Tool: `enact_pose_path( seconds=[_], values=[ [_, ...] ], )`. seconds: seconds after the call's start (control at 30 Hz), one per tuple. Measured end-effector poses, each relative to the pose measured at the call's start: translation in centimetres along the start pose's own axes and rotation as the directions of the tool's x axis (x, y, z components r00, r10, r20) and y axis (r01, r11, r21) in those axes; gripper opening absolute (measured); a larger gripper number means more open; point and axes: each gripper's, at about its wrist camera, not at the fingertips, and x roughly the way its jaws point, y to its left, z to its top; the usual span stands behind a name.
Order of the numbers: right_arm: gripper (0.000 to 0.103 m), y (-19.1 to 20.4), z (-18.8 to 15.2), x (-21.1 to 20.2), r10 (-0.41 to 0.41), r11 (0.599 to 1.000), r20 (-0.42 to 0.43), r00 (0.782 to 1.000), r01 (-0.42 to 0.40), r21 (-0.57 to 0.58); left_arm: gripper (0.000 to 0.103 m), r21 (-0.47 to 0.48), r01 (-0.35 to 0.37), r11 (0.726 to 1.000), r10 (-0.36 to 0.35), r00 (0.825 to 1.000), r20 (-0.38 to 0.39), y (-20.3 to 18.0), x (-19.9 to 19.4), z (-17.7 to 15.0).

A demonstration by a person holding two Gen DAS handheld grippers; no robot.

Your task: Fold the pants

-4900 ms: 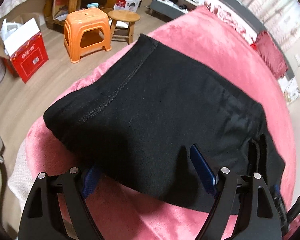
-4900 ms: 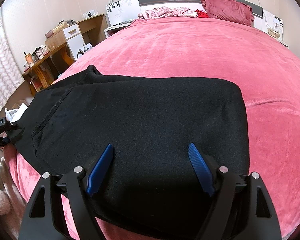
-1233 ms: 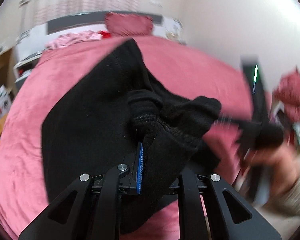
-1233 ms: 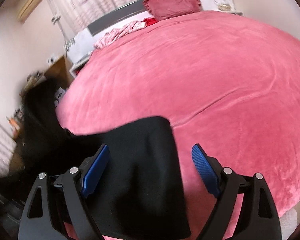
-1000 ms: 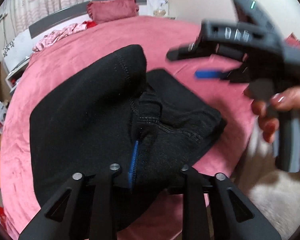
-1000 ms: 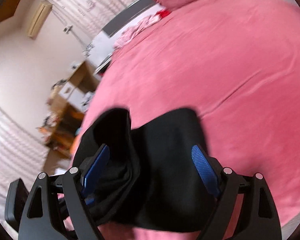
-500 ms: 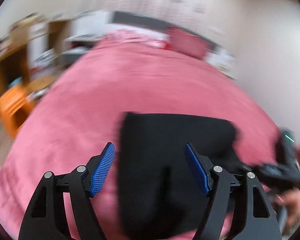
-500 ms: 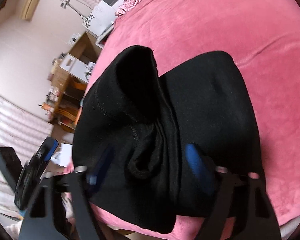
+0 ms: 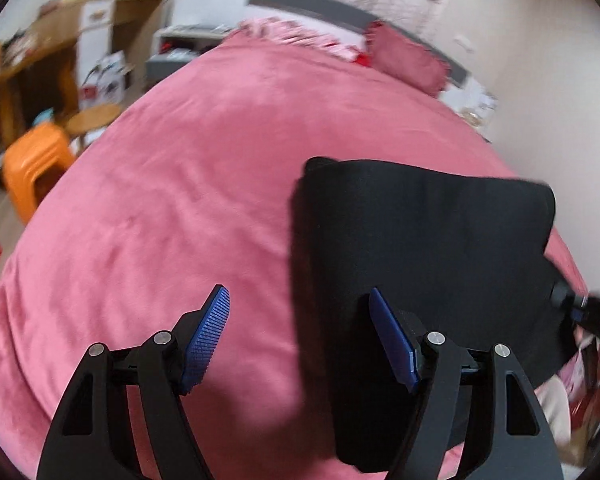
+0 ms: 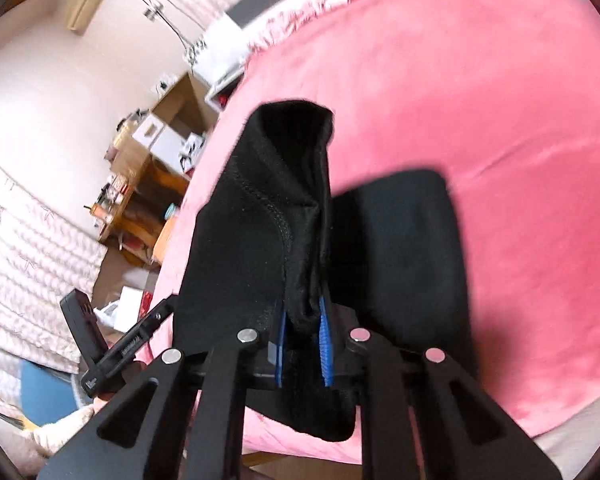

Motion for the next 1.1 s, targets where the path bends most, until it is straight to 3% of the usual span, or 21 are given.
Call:
enact_pose_path(
  seconds=[0.13, 0.2, 0.23, 0.33, 0.43, 0.53, 0.6, 0.7, 0.77, 0.8, 0.83, 0.87, 0.93, 1.03, 1.1],
  values=[
    [0.013, -1.9, -0.6, 0.1, -0.079, 0.997, -0.034, 0.996, 0.079, 0.0, 0.077, 0.126, 0.003, 0.992, -0.005, 1.0, 0.012, -2.8, 0.9, -0.1],
    [0.025, -3.3, -1.7, 2.7, -0.136, 0.991, -0.107, 0.985, 0.137, 0.0, 0.077, 0.175, -0.029, 0.984, 0.031, 1.0, -0.005, -3.6, 2.1, -0.3],
    [0.025, -4.0, -2.3, 3.5, -0.145, 0.989, -0.129, 0.981, 0.147, 0.005, 0.077, 0.187, -0.045, 0.981, 0.05, 0.999, -0.019, -3.6, 2.7, -0.4],
    [0.039, -3.4, -1.7, 2.0, -0.118, 0.992, -0.067, 0.991, 0.12, 0.03, 0.077, 0.16, -0.038, 0.986, 0.046, 0.998, -0.042, -2.9, 2.3, 0.0],
    [0.039, -0.7, 0.0, -0.6, -0.122, 0.988, 0.062, 0.991, 0.127, -0.084, 0.077, 0.124, -0.025, 0.992, 0.023, 1.0, 0.018, -2.6, 0.4, 1.3],
    [0.039, 3.0, 1.6, 0.0, -0.116, 0.965, 0.105, 0.988, 0.137, -0.222, 0.077, 0.144, 0.004, 0.99, -0.011, 0.999, 0.043, -4.1, 0.1, 3.3],
    [0.039, 4.5, 2.2, 2.0, -0.11, 0.952, 0.079, 0.991, 0.128, -0.277, 0.077, 0.209, 0.007, 0.978, -0.01, 1.0, 0.016, -6.0, 1.6, 4.3],
    [0.039, 4.9, 3.1, 6.0, -0.144, 0.938, 0.025, 0.989, 0.144, -0.316, 0.077, 0.327, -0.042, 0.944, 0.052, 0.998, -0.024, -8.7, 5.3, 5.1],
    [0.038, 4.3, 3.3, 8.7, -0.215, 0.923, -0.014, 0.977, 0.198, -0.328, 0.077, 0.391, -0.1, 0.915, 0.122, 0.992, -0.033, -9.7, 8.3, 5.3],
    [0.033, 3.0, 3.6, 10.5, -0.299, 0.905, -0.038, 0.954, 0.271, -0.327, 0.077, 0.414, -0.118, 0.902, 0.154, 0.987, -0.053, -10.0, 9.6, 5.3],
    [0.032, 1.7, 3.5, 11.5, -0.303, 0.912, -0.052, 0.952, 0.274, -0.306, 0.078, 0.438, -0.13, 0.89, 0.189, 0.977, -0.095, -10.2, 11.4, 5.2],
    [0.032, 0.2, 3.6, 11.9, -0.266, 0.933, -0.055, 0.963, 0.243, -0.264, 0.081, 0.44, -0.127, 0.889, 0.202, 0.971, -0.128, -10.2, 12.6, 5.1],
    [0.033, -1.0, 3.6, 10.5, -0.162, 0.972, -0.02, 0.987, 0.157, -0.174, 0.088, 0.419, -0.134, 0.898, 0.201, 0.972, -0.121, -9.7, 13.5, 5.3],
    [0.063, -1.0, 2.6, 5.6, -0.093, 0.987, 0.054, 0.994, 0.099, -0.126, 0.088, 0.395, -0.093, 0.914, 0.146, 0.984, -0.106, -8.6, 12.6, 5.2],
    [0.06, -0.6, 1.8, 2.9, -0.009, 0.996, 0.041, 0.999, 0.013, -0.087, 0.089, 0.338, -0.062, 0.939, 0.095, 0.992, -0.082, -7.6, 11.4, 5.1]
  ],
)
